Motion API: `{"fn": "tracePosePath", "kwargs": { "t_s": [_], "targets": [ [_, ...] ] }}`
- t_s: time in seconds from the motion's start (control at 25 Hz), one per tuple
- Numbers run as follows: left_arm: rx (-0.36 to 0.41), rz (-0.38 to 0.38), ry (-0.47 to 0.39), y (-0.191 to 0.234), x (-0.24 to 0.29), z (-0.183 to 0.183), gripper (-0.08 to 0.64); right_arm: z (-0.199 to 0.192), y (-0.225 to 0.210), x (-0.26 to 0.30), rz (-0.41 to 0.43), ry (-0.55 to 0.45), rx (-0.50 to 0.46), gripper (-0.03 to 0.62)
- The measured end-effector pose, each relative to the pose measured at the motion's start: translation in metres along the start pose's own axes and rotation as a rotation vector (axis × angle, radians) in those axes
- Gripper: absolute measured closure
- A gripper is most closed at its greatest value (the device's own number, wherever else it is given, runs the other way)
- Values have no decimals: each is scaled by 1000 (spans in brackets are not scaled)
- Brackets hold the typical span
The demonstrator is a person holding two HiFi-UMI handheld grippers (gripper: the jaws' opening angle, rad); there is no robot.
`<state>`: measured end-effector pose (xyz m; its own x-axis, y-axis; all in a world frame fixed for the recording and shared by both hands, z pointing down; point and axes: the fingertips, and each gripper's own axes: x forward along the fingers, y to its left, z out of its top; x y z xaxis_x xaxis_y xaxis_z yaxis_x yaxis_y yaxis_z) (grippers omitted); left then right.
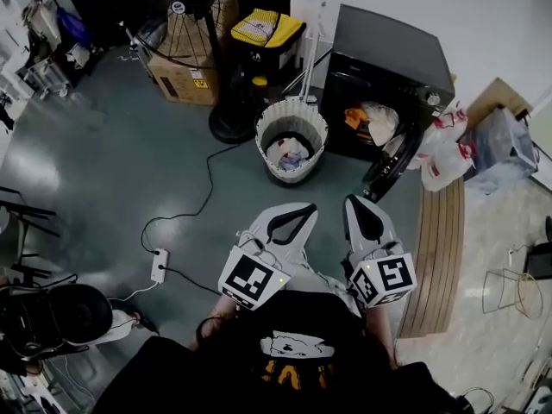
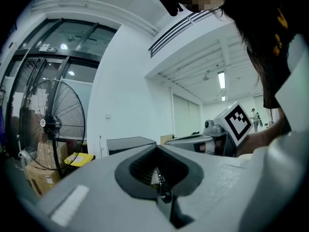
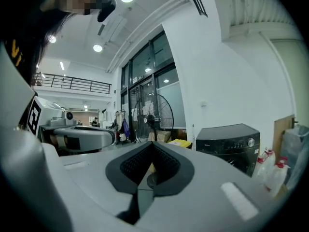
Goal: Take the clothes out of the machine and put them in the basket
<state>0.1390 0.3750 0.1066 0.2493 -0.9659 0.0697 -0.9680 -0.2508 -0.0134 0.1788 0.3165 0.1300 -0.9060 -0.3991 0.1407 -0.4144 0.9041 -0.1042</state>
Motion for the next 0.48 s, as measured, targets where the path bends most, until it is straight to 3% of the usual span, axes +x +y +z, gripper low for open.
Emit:
{"fn": "tracePosePath", "kwargs": {
  "t_s": [0.48],
  "targets": [
    [11,-80,-4,100,122,15,560,6,-84,131,13,53,48,571]
  ]
}}
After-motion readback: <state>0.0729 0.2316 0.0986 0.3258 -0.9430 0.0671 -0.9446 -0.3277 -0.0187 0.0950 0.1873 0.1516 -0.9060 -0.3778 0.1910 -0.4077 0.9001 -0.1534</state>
